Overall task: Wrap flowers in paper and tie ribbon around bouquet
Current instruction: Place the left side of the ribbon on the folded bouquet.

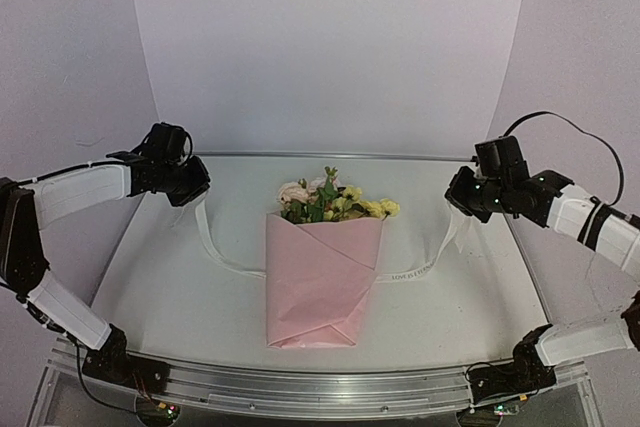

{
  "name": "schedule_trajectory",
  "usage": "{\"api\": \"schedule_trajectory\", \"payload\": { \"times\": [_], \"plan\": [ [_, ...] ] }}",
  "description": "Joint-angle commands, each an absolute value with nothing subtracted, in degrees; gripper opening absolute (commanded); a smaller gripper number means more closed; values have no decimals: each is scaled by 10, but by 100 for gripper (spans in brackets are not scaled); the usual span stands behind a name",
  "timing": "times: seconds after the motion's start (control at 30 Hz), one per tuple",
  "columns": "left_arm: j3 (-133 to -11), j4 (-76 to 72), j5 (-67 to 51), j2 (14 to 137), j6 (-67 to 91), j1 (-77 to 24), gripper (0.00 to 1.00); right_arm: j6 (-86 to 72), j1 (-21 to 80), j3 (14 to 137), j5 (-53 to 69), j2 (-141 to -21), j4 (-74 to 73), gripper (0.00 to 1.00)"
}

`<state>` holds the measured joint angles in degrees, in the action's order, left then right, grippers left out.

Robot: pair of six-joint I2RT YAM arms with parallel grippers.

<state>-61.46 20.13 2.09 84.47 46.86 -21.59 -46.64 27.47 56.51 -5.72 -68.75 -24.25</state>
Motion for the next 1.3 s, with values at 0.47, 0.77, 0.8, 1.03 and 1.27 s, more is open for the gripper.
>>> {"api": "schedule_trajectory", "payload": {
  "times": [0.47, 0.77, 0.8, 1.03, 1.27],
  "plan": [
    [-777, 67, -200, 999, 304, -496, 0, -502, 320, 612, -90, -723, -271, 0],
    [-915, 153, -263, 1158, 100, -606, 0, -481, 274, 668, 11, -802, -270, 0],
    [-934, 177, -260, 1172, 84, -616, 0, -476, 272, 676, 19, -814, -270, 0],
    [-1023, 284, -215, 1236, 2, -675, 0, -457, 257, 730, 73, -891, -270, 0],
    [-1038, 297, -181, 1252, -31, -681, 8, -437, 261, 802, 129, -952, -270, 0]
  ]
}}
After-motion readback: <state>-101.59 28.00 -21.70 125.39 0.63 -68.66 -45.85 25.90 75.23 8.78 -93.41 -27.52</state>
